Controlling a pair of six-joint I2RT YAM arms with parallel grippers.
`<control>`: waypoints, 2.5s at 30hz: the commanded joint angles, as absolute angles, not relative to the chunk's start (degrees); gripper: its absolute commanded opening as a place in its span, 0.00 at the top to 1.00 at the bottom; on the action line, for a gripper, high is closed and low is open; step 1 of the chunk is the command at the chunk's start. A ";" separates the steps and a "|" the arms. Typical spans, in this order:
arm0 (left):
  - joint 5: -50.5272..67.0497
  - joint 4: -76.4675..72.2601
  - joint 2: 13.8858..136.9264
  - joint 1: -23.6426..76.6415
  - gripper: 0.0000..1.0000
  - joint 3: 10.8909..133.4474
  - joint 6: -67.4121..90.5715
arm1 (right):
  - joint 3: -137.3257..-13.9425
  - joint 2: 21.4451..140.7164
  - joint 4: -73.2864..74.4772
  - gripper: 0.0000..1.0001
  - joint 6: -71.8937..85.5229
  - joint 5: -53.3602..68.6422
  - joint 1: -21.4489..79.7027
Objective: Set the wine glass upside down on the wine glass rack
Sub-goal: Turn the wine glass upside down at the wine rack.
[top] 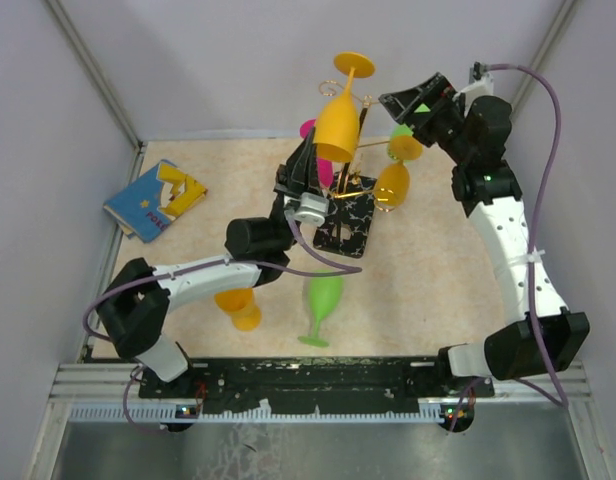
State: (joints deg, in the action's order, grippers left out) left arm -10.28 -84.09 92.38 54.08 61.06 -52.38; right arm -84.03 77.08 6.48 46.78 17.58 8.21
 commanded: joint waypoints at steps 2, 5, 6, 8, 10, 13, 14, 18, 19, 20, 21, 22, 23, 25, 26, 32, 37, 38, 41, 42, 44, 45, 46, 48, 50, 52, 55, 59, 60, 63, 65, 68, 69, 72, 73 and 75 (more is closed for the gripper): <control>-12.19 -91.89 93.56 53.02 1.00 60.66 -51.55 | -85.57 77.17 -2.00 0.10 51.51 22.46 9.22; -13.32 -92.28 94.31 52.55 1.00 60.88 -51.45 | -86.15 77.17 -3.29 0.11 52.25 23.68 9.32; -13.83 -92.55 94.57 52.36 1.00 60.98 -51.22 | -86.26 77.24 -4.16 0.11 53.01 24.39 9.32; -14.75 -93.04 95.20 52.06 1.00 61.46 -50.54 | -86.41 77.75 -6.48 0.11 54.88 26.26 9.65; -14.81 -93.22 95.71 51.87 1.00 61.71 -50.01 | -87.37 78.56 -7.23 0.11 55.38 27.51 10.52; -13.68 -92.99 95.88 51.75 1.00 61.83 -48.90 | -88.46 79.84 -6.51 0.11 54.39 27.61 12.37; -12.98 -92.85 95.82 51.62 1.00 61.73 -48.53 | -88.46 80.17 -6.61 0.11 54.33 27.49 12.81; -10.96 -92.19 95.63 51.45 1.00 61.44 -47.39 | -88.50 81.52 -8.30 0.12 54.81 27.55 14.32; -10.72 -92.01 95.58 51.44 1.00 61.39 -47.00 | -88.44 81.82 -8.72 0.12 54.84 27.53 14.57; -10.46 -91.69 95.44 51.46 1.00 61.29 -46.63 | -88.49 82.13 -9.16 0.12 54.83 27.54 14.81; -10.32 -91.45 95.33 51.48 1.00 61.21 -46.14 | -88.47 82.38 -9.59 0.12 54.84 27.53 14.91; -10.17 -91.14 95.24 51.50 1.00 61.11 -45.63 | -88.37 82.69 -10.15 0.13 54.84 27.63 15.06; -9.97 -90.75 95.07 51.45 1.00 60.97 -45.21 | -88.37 82.98 -10.86 0.13 54.96 27.71 15.18; -9.63 -90.00 94.80 51.49 1.00 60.51 -44.34 | -88.21 83.53 -12.33 0.14 55.61 27.96 15.33; -9.47 -89.66 94.68 51.50 1.00 60.43 -44.02 | -88.18 83.81 -13.07 0.15 56.02 28.12 15.42; -7.65 -87.87 94.14 51.48 1.00 60.34 -42.35 | -88.20 85.28 -15.37 0.24 57.65 29.44 15.64; -7.12 -86.85 94.28 51.49 1.00 60.54 -42.15 | -88.10 85.30 -16.32 0.42 58.15 30.46 15.73; -7.20 -86.75 94.37 51.48 1.00 60.59 -42.12 | -88.10 85.29 -16.19 0.48 57.96 30.58 15.73; -7.48 -86.67 94.77 51.47 1.00 60.88 -42.01 | -87.93 85.12 -16.17 0.63 57.90 30.76 15.73; -7.68 -86.66 94.88 51.47 1.00 61.03 -42.06 | -87.90 85.05 -16.17 0.68 57.87 30.78 15.69; -8.11 -86.45 95.15 51.45 1.00 61.38 -42.37 | -87.89 84.99 -16.02 0.71 57.66 30.76 15.69; -8.32 -86.40 95.31 51.50 1.00 61.55 -42.47 | -88.03 84.99 -15.88 0.71 57.58 30.76 15.73; -8.59 -86.41 95.54 51.47 1.00 61.72 -42.64 | -88.13 84.99 -15.68 0.71 57.43 30.68 15.70; -9.15 -86.73 95.98 51.49 1.00 61.98 -42.88 | -88.10 85.05 -15.48 0.71 57.32 30.67 15.78; -9.64 -87.06 96.46 51.46 1.00 62.34 -42.98 | -88.16 85.23 -15.39 0.71 57.38 30.80 15.86; -9.87 -87.30 96.94 51.48 1.00 62.68 -42.86 | -88.33 85.42 -15.38 0.71 57.34 30.93 16.05; -9.98 -87.74 97.93 51.45 1.00 63.51 -42.37 | -88.80 85.97 -15.38 0.70 57.43 31.23 16.42; -10.30 -88.73 99.39 51.43 1.00 65.01 -42.11 | -89.59 86.68 -15.05 0.67 57.28 31.38 16.89; -10.64 -88.87 99.91 51.50 1.00 65.45 -42.12 | -89.85 86.81 -14.83 0.67 57.16 31.45 16.98; -11.42 -89.47 100.72 51.47 1.00 66.24 -42.61 | -90.37 87.17 -14.27 0.62 56.89 31.73 17.22; -12.09 -89.85 100.97 51.48 1.00 66.58 -43.31 | -90.83 87.19 -13.27 0.59 56.12 31.69 17.22; -13.26 -90.30 100.90 51.34 1.00 66.48 -44.17 | -91.81 86.72 -10.56 0.56 53.76 31.03 17.22; -13.46 -90.50 100.90 51.27 1.00 66.43 -44.44 | -92.17 86.54 -9.47 0.56 52.91 30.52 17.23; -13.71 -91.41 100.74 51.18 1.00 66.32 -45.14 | -92.38 85.97 -7.88 0.56 51.44 29.48 17.18; -13.71 -91.60 100.68 51.17 1.00 66.30 -45.26 | -92.44 86.00 -7.83 0.56 51.57 29.63 17.17; -13.72 -92.00 100.63 51.11 1.00 66.21 -45.60 | -92.33 86.25 -8.14 0.59 52.23 30.25 17.21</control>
State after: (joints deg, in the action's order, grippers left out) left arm -12.43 -86.78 100.40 51.59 64.49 -44.66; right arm -89.49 87.55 -8.99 54.22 27.05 15.90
